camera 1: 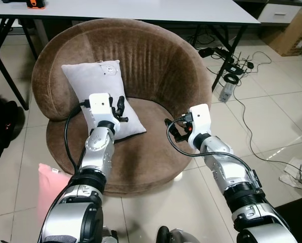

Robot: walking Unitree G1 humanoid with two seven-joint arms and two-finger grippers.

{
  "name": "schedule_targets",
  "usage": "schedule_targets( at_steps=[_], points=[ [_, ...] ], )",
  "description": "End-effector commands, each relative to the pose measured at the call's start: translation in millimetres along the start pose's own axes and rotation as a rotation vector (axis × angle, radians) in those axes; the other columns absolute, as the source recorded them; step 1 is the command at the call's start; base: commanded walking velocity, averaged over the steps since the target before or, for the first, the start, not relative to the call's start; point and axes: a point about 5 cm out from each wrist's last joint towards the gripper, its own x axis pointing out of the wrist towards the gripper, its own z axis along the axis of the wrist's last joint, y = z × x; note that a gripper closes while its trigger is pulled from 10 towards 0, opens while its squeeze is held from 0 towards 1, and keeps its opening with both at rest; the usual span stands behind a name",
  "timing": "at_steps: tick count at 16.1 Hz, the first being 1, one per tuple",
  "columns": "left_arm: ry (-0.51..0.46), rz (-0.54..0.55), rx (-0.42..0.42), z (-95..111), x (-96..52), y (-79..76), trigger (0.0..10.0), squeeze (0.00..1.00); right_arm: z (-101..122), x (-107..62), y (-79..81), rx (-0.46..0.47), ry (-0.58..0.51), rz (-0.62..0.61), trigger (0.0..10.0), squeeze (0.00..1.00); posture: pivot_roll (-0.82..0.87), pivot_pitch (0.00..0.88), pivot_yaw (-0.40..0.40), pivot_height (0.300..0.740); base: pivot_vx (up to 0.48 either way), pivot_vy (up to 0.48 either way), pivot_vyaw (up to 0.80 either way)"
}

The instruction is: Move the pillow to the sofa from floor

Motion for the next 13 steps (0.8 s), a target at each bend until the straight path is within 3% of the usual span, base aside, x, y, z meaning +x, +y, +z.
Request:
schedule_targets(
  at_steps=[1,5,7,8,9,11,13],
  points=[
    [0.000,-0.028,0.035,5.9,4.0,-7.0,10.0,0.00,4.5,0.8,-7.8,0.001,-0.019,-0.054,10.0,0.00,0.01,0.083,-0.114,0.740,0.000,0.000,0.00],
    [-0.012,-0.078,0.088,19.3,12.3,-19.8,10.0,0.00,4.7,0.2,-11.4,0.007,-0.046,-0.094,10.0,0.00,-0.02,0.105,-0.103,0.740,0.000,0.000,0.00],
    [0.003,-0.100,0.063,18.0,11.6,-23.0,10.0,0.00,2.4,-6.5,-14.3,0.026,-0.080,-0.140,10.0,0.00,-0.02,0.118,-0.105,0.740,0.000,0.000,0.00],
    [0.029,-0.108,0.063,10.5,6.2,-16.9,10.0,0.00,7.3,-17.0,-17.3,0.013,-0.172,-0.156,10.0,0.00,-0.02,0.125,-0.105,0.740,0.000,0.000,0.00],
    [0.056,-0.106,0.068,2.6,-0.4,-9.0,10.0,0.00,4.6,-22.2,-19.0,-0.013,-0.176,-0.160,10.0,0.00,-0.03,0.135,-0.112,0.740,0.000,0.000,0.00],
    [0.153,-0.126,0.128,-25.1,-27.4,19.4,10.0,0.00,-5.3,-33.2,-22.5,-0.020,-0.163,-0.162,10.0,0.00,-0.03,0.155,-0.115,0.740,0.000,0.000,0.00],
    [0.263,-0.139,0.093,-52.8,-62.5,47.9,10.0,0.00,-23.0,-46.2,-26.5,-0.044,-0.107,-0.166,10.0,0.00,-0.03,0.166,-0.119,0.740,0.000,0.000,0.00]
  ],
)
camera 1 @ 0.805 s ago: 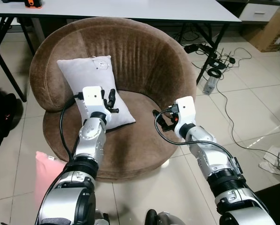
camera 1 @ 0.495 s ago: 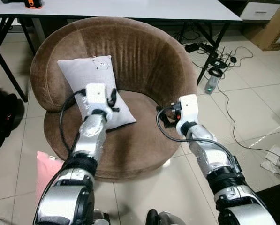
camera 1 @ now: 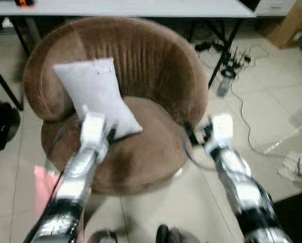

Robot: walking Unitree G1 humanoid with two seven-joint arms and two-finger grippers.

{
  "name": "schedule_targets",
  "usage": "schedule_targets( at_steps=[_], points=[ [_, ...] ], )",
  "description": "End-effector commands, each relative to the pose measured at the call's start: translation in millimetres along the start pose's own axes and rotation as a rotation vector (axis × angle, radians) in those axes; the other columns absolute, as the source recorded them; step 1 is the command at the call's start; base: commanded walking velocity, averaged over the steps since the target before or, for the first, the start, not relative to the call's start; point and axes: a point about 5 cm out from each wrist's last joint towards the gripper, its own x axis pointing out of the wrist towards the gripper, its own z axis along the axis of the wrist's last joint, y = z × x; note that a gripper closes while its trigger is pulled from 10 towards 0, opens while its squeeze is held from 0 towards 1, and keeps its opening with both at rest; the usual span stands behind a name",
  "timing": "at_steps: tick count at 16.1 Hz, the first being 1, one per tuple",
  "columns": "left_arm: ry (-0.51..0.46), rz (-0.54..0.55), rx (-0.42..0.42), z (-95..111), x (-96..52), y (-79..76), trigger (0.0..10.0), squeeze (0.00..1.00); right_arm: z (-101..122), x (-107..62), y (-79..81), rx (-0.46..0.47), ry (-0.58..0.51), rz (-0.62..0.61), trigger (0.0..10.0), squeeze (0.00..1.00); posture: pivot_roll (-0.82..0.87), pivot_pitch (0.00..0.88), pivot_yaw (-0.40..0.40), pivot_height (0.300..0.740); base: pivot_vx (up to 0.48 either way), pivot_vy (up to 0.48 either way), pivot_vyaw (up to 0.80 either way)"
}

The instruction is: Move the pillow to the sofa from floor

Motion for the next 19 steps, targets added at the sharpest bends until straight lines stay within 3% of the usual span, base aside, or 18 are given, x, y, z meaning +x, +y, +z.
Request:
schedule_targets(
  at_steps=[1,2,4,7,9,11,15,19],
  points=[
    [-0.013,-0.040,-0.023,2.6,-3.3,-1.3,10.0,0.00,-1.0,-4.9,-2.2,-0.020,0.001,0.005,10.0,0.00,-0.03,0.167,-0.119,0.740,0.000,0.000,0.00],
    [-0.015,-0.013,-0.065,-8.1,-20.2,1.6,10.0,0.00,-13.5,-18.4,-3.4,-0.034,0.038,0.023,10.0,0.00,-0.01,0.173,-0.121,0.740,0.000,0.000,0.00],
    [-0.060,0.008,-0.102,-8.3,-46.2,-12.0,10.0,0.00,-35.9,-48.9,-3.7,-0.013,0.109,0.045,10.0,0.00,0.00,0.169,-0.125,0.740,0.000,0.000,0.00],
    [-0.074,-0.032,-0.110,-6.6,-51.6,-22.5,10.0,0.00,-49.6,-65.2,10.0,0.002,0.146,0.081,10.0,0.00,0.01,0.165,-0.131,0.740,0.000,0.000,0.00],
    [-0.120,-0.066,-0.102,2.5,-52.0,-27.7,10.0,0.00,-46.5,-67.0,14.0,0.003,0.117,0.089,10.0,0.00,0.01,0.150,-0.129,0.740,0.000,0.000,0.00],
    [-0.119,-0.041,-0.013,5.5,-51.8,-24.7,10.0,0.00,-43.3,-61.5,13.2,0.000,0.085,0.072,10.0,0.00,0.03,0.121,-0.132,0.740,0.000,0.000,0.00],
    [-0.138,0.004,-0.013,9.5,-44.2,-18.6,10.0,0.00,-34.6,-37.0,18.0,-0.001,0.043,0.083,10.0,0.00,0.07,0.134,-0.118,0.740,0.000,0.000,0.00],
    [-0.149,0.023,-0.015,12.9,-48.2,-12.7,10.0,0.00,-32.6,-26.3,22.8,0.005,0.025,0.109,10.0,0.00,0.11,0.146,-0.121,0.740,0.000,0.000,0.00]
  ],
)
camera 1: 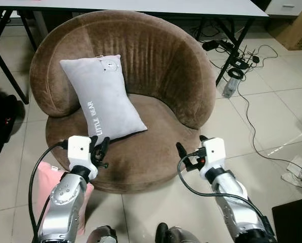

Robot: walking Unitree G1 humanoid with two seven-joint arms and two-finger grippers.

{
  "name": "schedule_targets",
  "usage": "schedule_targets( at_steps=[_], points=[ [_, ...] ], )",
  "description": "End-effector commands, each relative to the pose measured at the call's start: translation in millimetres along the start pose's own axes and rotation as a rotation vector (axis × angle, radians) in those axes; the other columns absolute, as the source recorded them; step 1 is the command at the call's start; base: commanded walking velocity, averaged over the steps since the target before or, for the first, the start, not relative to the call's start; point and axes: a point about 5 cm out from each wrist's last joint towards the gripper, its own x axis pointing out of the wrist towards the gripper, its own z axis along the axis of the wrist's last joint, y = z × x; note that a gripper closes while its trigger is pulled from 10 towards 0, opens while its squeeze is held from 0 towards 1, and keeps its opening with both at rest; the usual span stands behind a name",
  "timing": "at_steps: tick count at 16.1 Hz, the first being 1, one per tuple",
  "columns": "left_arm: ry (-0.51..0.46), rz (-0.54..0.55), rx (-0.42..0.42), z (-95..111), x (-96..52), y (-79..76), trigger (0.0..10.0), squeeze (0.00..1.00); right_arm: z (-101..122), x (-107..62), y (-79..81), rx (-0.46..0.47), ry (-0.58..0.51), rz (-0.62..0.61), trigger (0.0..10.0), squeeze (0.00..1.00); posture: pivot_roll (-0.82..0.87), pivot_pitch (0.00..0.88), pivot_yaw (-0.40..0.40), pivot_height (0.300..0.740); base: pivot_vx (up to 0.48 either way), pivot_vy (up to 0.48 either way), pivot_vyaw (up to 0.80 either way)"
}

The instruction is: Move the pillow to the sofa from floor

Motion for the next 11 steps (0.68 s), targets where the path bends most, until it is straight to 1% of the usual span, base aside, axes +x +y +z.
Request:
schedule_targets(
  at_steps=[1,2,3,4,5,6,7,8,9,11],
  points=[
    [-0.012,0.010,0.008,3.1,-2.4,1.8,10.0,0.00,-2.9,-1.2,-1.4,-0.003,0.008,-0.002,10.0,0.00,0.13,0.143,-0.135,0.740,0.000,0.000,0.00],
    [-0.039,0.012,0.009,10.1,-4.2,4.9,10.0,0.00,-7.2,3.9,3.8,0.011,0.021,0.022,10.0,0.00,0.19,0.150,-0.162,0.740,0.000,0.000,0.00],
    [-0.045,0.014,0.018,11.4,-4.7,6.0,10.0,0.00,-10.4,5.3,5.6,0.014,0.033,0.030,10.0,0.00,0.19,0.150,-0.162,0.740,0.000,0.000,0.00],
    [-0.036,0.020,0.030,11.9,-4.4,9.6,10.0,0.00,-14.1,8.8,13.0,0.022,0.048,0.047,10.0,0.00,0.22,0.149,-0.190,0.740,0.000,0.000,0.00],
    [-0.029,-0.006,0.043,15.2,-3.6,10.6,10.0,0.00,-10.6,12.5,21.6,0.037,0.032,0.068,10.0,0.00,0.22,0.144,-0.189,0.740,0.000,0.000,0.00],
    [-0.013,-0.027,0.036,14.0,-3.5,11.1,10.0,0.00,-9.6,14.9,25.8,0.041,0.025,0.075,10.0,0.00,0.21,0.143,-0.172,0.740,0.000,0.000,0.00],
    [-0.007,-0.032,0.034,11.1,-3.7,8.7,10.0,0.00,-11.2,15.4,25.2,0.042,0.027,0.069,10.0,0.00,0.21,0.141,-0.166,0.740,0.000,0.000,0.00],
    [0.001,-0.061,0.064,10.5,-3.4,4.2,10.0,0.00,-11.0,17.1,24.4,0.045,0.023,0.054,10.0,0.00,0.20,0.144,-0.140,0.740,0.000,0.000,0.00],
    [0.003,-0.084,0.084,11.4,-2.5,0.8,10.0,0.00,-10.7,19.4,23.2,0.045,0.014,0.042,10.0,0.00,0.19,0.140,-0.132,0.740,0.000,0.000,0.00],
    [0.006,-0.082,0.071,14.4,0.9,3.0,10.0,0.00,-8.7,22.1,21.9,0.042,0.000,0.026,10.0,0.00,0.17,0.137,-0.115,0.740,0.000,0.000,0.00]
  ],
)
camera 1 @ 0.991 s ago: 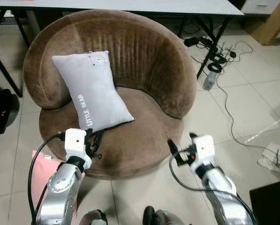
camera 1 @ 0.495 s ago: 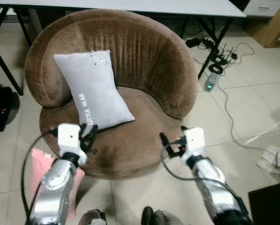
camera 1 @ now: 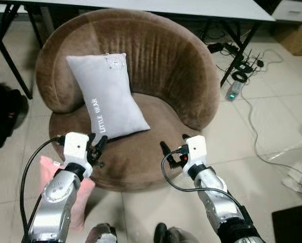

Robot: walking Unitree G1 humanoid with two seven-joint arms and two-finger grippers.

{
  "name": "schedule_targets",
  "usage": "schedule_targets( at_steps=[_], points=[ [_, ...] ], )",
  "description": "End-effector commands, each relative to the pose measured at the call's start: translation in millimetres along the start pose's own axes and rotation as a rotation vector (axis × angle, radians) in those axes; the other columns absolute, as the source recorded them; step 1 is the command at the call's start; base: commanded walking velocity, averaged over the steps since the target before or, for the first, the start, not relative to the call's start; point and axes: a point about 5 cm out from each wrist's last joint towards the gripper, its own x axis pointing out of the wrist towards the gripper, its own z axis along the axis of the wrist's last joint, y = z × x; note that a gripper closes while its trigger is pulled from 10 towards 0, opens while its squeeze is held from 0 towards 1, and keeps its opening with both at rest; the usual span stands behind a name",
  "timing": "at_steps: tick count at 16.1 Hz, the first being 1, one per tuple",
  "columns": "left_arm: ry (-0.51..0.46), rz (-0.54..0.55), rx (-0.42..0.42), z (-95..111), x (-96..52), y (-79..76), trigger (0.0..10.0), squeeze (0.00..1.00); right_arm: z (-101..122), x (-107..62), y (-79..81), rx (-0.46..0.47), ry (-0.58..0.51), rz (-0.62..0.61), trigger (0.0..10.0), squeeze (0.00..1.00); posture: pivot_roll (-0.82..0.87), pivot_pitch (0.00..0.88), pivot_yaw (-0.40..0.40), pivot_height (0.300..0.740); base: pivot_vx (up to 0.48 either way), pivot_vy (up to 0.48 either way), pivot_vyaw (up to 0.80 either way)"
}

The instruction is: Move the pillow to the sofa from floor

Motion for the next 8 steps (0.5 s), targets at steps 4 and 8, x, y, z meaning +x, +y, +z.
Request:
schedule_targets(
  at_steps=[4,8],
  points=[
    [0.000,-0.013,-0.029,2.9,15.9,3.5,10.0,0.00,5.5,7.3,-5.8,-0.075,0.007,-0.020,10.0,0.00,0.08,0.101,-0.049,0.740,0.000,0.000,0.00],
    [0.041,-0.085,-0.077,-7.4,40.9,-18.0,10.0,0.00,19.6,13.6,-10.1,-0.083,-0.054,-0.050,10.0,0.00,-0.09,0.072,0.004,0.740,0.000,0.000,0.00]
  ],
)
